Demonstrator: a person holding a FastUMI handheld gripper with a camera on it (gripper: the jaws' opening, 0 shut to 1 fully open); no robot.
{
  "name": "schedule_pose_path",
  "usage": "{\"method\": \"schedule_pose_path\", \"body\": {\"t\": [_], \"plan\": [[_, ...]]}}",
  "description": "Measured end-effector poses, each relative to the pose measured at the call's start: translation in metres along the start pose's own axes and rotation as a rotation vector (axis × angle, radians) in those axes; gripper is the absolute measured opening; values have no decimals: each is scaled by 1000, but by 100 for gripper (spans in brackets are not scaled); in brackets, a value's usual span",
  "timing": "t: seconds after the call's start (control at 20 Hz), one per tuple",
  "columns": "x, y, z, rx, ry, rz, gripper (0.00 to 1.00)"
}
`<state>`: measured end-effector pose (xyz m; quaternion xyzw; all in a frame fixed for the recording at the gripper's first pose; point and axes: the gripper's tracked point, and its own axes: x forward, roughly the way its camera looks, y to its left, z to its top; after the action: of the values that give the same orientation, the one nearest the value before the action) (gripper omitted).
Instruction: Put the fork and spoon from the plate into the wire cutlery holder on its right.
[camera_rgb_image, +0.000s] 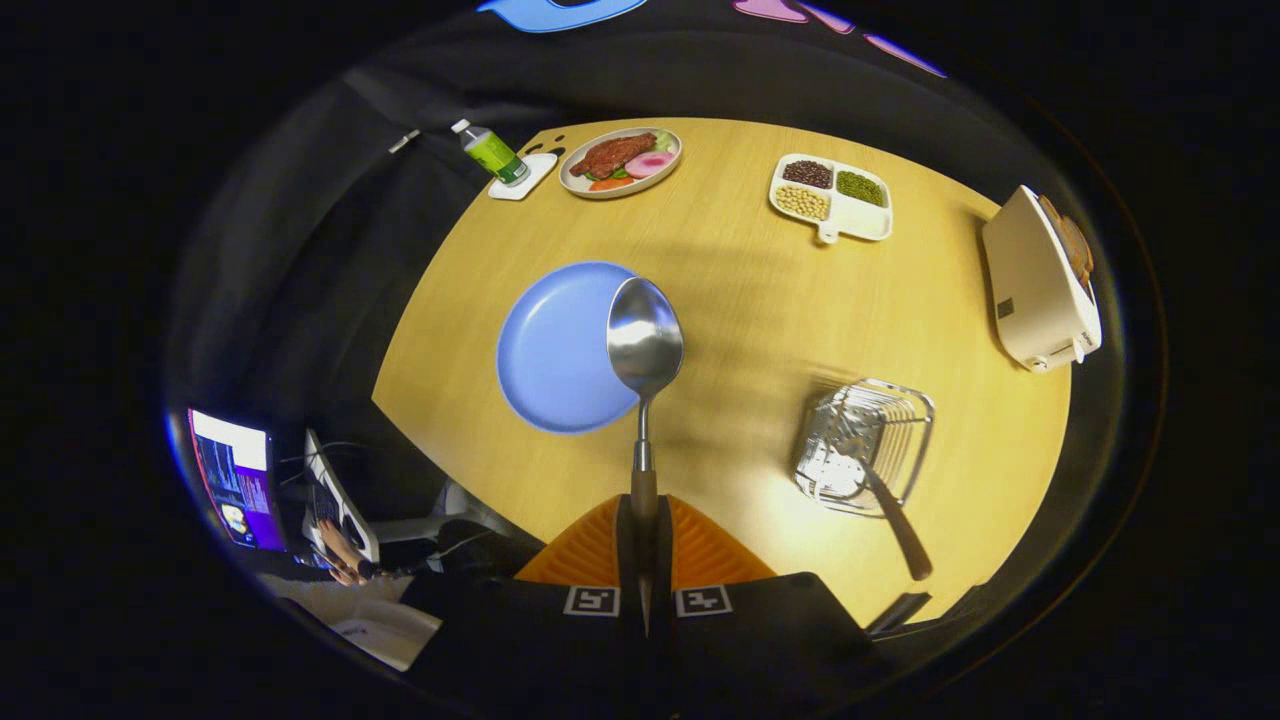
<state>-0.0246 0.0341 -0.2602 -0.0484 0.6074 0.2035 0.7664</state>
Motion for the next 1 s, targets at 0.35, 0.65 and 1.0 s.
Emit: {"method": "schedule_pose_path", "body": {"t": [0.35,0.65,1.0], "plan": [[-51,-65,-24,-69,155,-80,6],[-60,-101,-42,-142,338,-110,6],[-46,-135,-42,-173,542,-111,6]]}}
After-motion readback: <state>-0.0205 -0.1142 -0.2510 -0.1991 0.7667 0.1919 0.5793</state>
